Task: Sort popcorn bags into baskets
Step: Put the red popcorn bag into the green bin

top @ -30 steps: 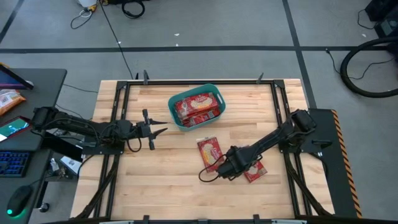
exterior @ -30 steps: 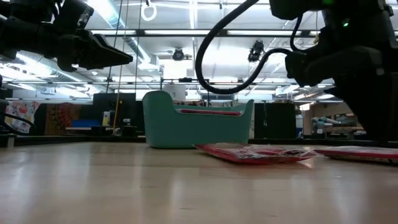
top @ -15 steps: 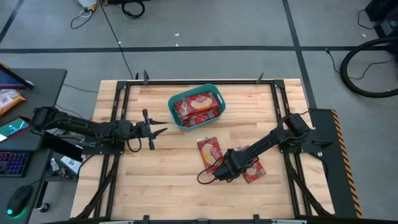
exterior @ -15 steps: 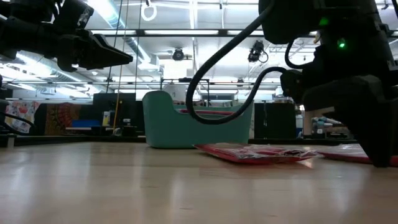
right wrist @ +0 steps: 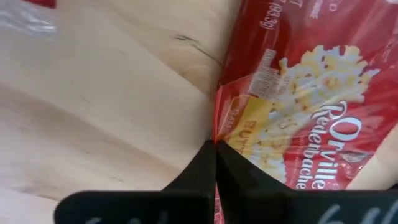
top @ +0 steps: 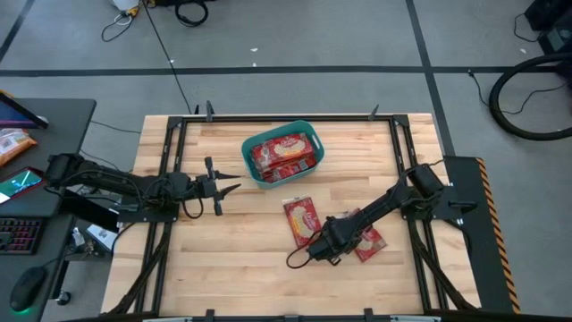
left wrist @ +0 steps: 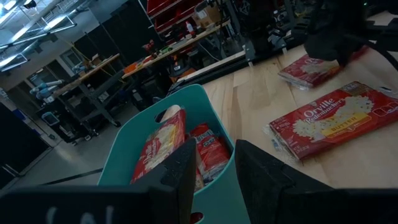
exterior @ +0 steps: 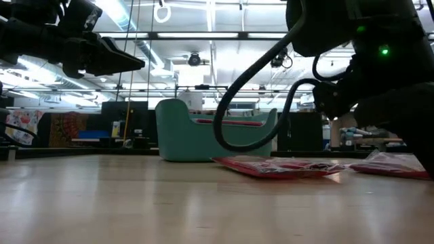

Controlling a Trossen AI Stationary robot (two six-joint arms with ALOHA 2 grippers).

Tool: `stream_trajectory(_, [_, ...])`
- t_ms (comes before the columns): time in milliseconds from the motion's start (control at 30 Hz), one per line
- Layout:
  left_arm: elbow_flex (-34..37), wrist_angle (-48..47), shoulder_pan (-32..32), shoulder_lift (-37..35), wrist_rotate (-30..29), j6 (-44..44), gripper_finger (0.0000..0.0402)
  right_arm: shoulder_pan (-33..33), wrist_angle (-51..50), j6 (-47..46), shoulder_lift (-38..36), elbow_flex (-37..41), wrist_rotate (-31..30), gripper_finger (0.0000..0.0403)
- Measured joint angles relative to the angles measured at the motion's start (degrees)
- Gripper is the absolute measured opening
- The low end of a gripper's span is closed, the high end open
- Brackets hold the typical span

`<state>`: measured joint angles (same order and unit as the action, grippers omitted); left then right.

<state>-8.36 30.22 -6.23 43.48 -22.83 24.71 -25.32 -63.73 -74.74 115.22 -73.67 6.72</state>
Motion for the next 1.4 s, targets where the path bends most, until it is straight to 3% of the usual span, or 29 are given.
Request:
stream_trajectory(200, [0.0,0.0,0.0,0.0,0.0,0.0,0.0117,0.0,-7.3,1.5,0.2,-6.1,-3.5,0.0006])
stream_trajectory(433, [0.0,0.0,0.0,0.0,0.0,-0.3,0.0117,-0.1,-20.3,1.1,0.1,-17.1,-14.8,0.0004])
stream_trajectory(600, [0.0,0.0,0.0,0.0,0.0,-0.1,0.0117,0.7,-23.9,4.2,0.0,-23.2,-22.0,0.0003])
stream_trajectory(767, [0.0,0.0,0.0,0.0,0.0,-0.1,0.0117,1.7,-21.2,4.1,0.0,-23.4,-22.1,0.0014])
stream_trajectory(1100, [0.0,0.0,0.0,0.0,0.0,-0.9,0.0117,-3.3,-9.8,8.4,0.0,-19.2,-17.6,0.0107])
stream_trajectory(1200, [0.0,0.0,0.0,0.0,0.0,-0.9,0.0117,-4.9,-7.7,4.1,-0.1,-17.8,-16.3,0.0148])
stream_trajectory(1400, [0.0,0.0,0.0,0.0,0.0,-1.0,0.0117,-4.7,-2.6,-8.2,-0.1,-11.8,-6.8,0.0213])
